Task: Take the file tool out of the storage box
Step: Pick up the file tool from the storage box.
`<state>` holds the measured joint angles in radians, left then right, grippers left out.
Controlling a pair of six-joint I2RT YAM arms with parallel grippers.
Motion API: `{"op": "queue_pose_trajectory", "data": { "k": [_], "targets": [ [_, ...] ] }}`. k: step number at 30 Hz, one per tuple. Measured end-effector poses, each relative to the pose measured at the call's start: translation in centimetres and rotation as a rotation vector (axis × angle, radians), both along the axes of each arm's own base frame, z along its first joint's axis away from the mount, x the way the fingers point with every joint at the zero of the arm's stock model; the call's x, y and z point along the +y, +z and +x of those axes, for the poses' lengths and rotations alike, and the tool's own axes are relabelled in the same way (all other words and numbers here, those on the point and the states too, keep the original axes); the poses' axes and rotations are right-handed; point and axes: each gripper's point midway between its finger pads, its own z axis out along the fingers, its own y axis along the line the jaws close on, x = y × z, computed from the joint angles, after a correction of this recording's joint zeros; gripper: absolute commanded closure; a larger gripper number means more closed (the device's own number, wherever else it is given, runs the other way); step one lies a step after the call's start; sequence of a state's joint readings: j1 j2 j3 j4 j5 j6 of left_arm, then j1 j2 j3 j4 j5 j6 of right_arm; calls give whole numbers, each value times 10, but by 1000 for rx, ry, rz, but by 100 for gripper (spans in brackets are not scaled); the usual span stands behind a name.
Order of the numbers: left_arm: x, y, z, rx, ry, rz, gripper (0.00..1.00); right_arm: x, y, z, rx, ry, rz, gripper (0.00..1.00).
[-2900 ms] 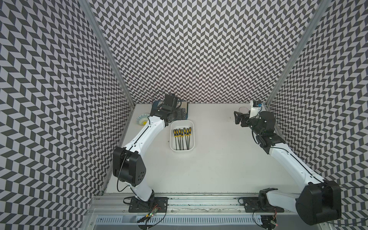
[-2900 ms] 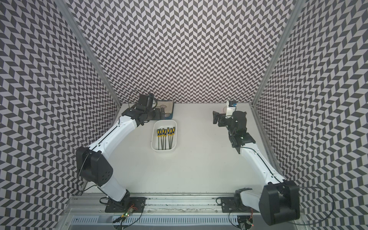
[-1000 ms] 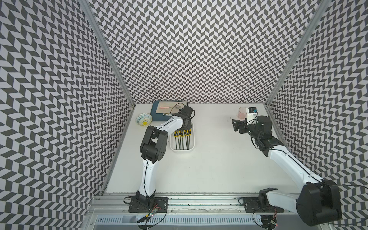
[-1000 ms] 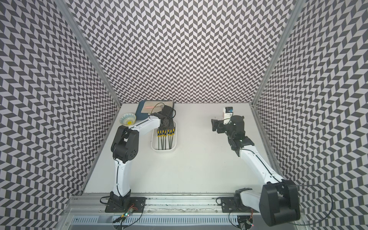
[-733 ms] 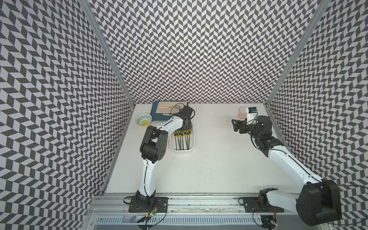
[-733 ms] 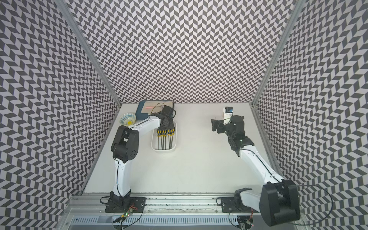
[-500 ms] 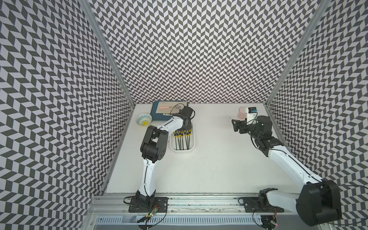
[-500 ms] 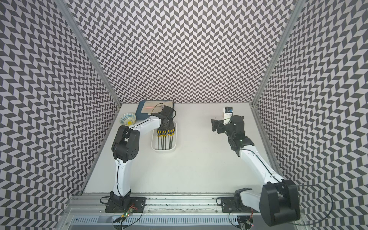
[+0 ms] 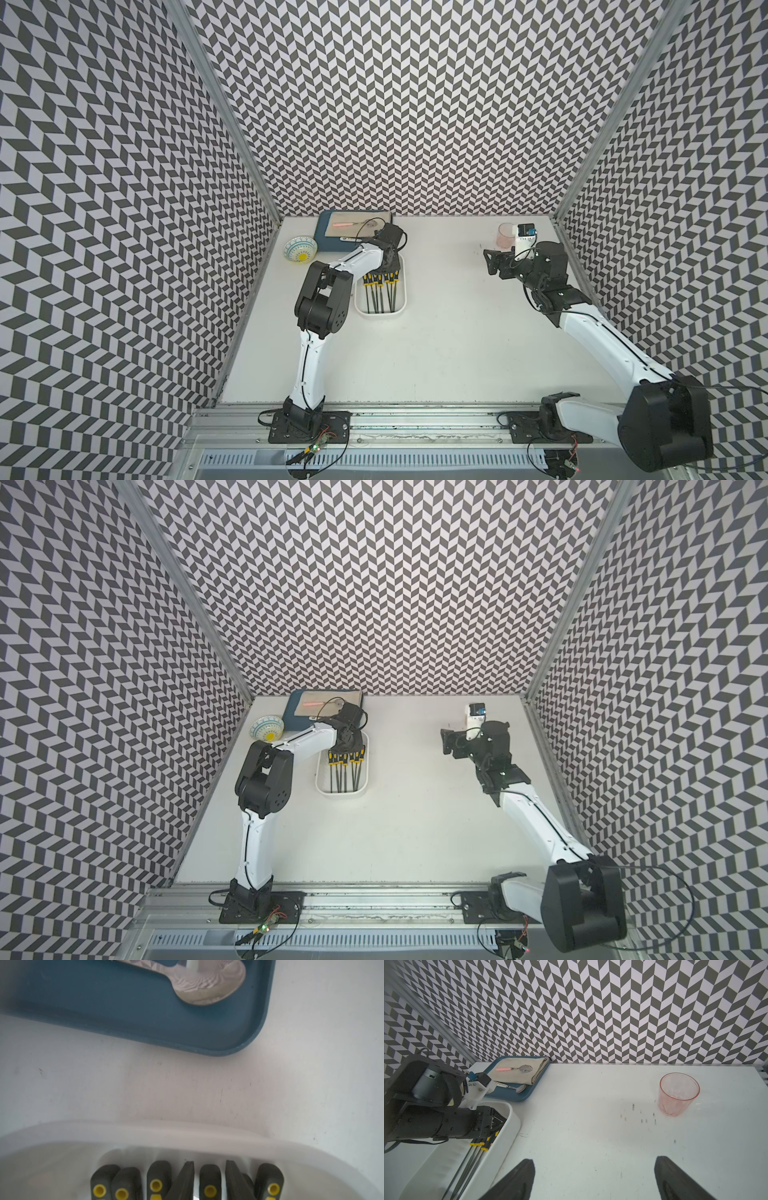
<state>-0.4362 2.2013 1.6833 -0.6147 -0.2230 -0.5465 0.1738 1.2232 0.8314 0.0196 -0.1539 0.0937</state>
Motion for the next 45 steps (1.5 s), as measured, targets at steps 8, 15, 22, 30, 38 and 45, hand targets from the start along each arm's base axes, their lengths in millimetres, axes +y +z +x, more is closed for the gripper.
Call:
{"op": "queue_pose_trajectory", "data": {
  "k": [8, 15, 22, 30, 38, 45],
  "targets": [
    [2, -4, 0, 5, 0, 16, 78, 0, 0, 0, 1, 0, -1, 6],
    [4, -3, 0, 8, 0, 26, 90, 0, -1, 0, 2, 0, -1, 6],
    [0, 19, 11, -30, 1, 18, 92, 0, -3, -1, 13, 0, -3, 6],
    [-3, 53, 21, -73, -7, 27, 94, 0, -4, -1, 16, 0, -3, 6],
    [-10, 124, 26, -168, -31, 8, 95, 0, -4, -1, 16, 0, -2, 6],
    [-45, 177, 18, -253, -95, -46, 95, -1, 5, -7, 25, -9, 21, 6]
  ]
}}
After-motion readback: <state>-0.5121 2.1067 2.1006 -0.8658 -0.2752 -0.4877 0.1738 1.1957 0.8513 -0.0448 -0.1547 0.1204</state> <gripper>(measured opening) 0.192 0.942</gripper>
